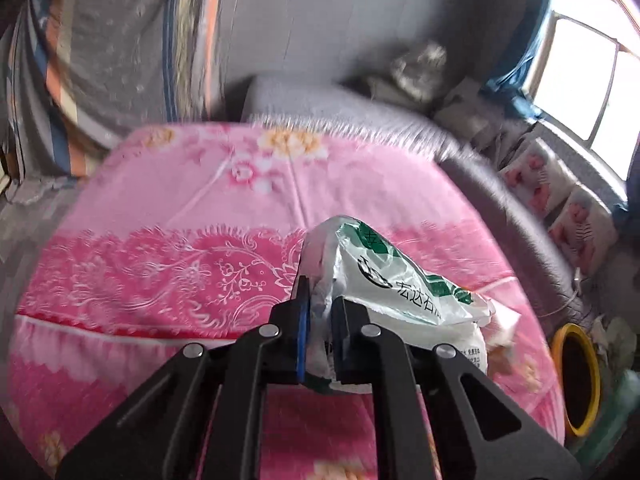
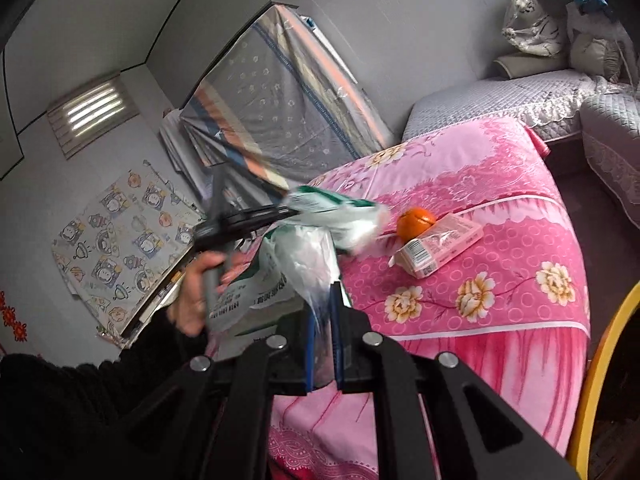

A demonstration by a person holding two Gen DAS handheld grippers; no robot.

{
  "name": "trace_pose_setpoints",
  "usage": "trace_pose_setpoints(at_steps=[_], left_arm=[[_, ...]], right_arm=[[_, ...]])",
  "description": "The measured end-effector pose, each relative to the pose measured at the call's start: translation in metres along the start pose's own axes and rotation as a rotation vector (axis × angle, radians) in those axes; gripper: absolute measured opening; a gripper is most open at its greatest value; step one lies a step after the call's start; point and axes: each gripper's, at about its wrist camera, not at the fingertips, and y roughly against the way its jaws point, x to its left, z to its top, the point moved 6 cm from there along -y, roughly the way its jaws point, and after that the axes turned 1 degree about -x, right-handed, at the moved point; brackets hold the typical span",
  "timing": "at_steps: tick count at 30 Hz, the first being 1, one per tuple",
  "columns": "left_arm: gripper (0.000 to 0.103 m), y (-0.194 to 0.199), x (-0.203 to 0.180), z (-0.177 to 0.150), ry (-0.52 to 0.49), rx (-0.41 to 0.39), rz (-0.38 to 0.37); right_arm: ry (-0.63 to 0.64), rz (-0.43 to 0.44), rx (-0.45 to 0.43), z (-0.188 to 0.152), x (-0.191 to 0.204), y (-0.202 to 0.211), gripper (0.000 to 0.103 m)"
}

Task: Collect trash
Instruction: 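Grasp a white-green plastic packet with the right tool while the left grasps another packet, then carry both white-green packets over the bin and open both tools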

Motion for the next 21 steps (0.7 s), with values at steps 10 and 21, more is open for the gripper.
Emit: trace_pose_setpoints(at_steps=[10,21], left_arm=[[0.008,0.095,-0.042,-0.007,-0.095,-0.133,-0.045],[0.008,0.12,-0.124,-0.026,-0.226,-0.152,-0.145]], right_arm=[[-0.043,-0.089,-0.067,-0.001,-0.012,0.044,0.006],[-0.09,-0.325,-0.223,0.001,-0.048,0.147,0.007]])
